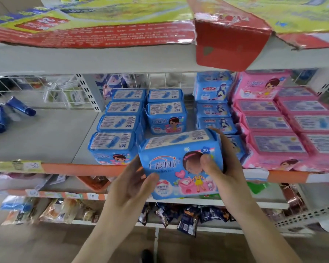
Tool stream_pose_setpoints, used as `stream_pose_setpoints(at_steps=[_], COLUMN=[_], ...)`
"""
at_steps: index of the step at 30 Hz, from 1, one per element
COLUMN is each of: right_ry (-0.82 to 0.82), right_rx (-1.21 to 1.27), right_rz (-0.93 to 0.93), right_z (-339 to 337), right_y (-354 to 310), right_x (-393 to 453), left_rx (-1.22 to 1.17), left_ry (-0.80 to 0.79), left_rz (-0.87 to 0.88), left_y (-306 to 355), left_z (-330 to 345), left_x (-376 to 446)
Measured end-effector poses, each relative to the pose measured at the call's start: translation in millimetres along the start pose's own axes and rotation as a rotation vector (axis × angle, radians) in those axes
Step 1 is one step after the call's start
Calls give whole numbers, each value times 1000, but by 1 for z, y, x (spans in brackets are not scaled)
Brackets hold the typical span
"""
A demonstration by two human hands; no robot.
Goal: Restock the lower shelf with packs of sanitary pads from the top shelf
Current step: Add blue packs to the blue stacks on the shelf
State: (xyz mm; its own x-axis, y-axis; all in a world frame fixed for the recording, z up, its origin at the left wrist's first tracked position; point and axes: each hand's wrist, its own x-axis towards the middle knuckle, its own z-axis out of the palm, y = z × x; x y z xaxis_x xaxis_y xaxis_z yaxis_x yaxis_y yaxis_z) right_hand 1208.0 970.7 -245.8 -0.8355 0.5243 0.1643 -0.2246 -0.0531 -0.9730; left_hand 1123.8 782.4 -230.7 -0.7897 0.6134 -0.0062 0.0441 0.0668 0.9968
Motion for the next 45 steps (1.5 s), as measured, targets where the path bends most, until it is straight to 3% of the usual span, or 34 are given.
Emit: stream_pose_setpoints(at_steps=[10, 32, 45], right_ry=[73, 39, 107], right_rx=[-65, -224, -357], right_rz=[19, -13, 34], right_z=[-4, 7, 63], right_y=[5, 19, 34], right_x=[-8, -4, 4], left_rx=[170, 95, 37], left_ry=[45, -103, -143], left_rz=[55, 10, 13], left_y=[1, -14, -30], left_z=[12, -27, -82], left_x=[8, 39, 54])
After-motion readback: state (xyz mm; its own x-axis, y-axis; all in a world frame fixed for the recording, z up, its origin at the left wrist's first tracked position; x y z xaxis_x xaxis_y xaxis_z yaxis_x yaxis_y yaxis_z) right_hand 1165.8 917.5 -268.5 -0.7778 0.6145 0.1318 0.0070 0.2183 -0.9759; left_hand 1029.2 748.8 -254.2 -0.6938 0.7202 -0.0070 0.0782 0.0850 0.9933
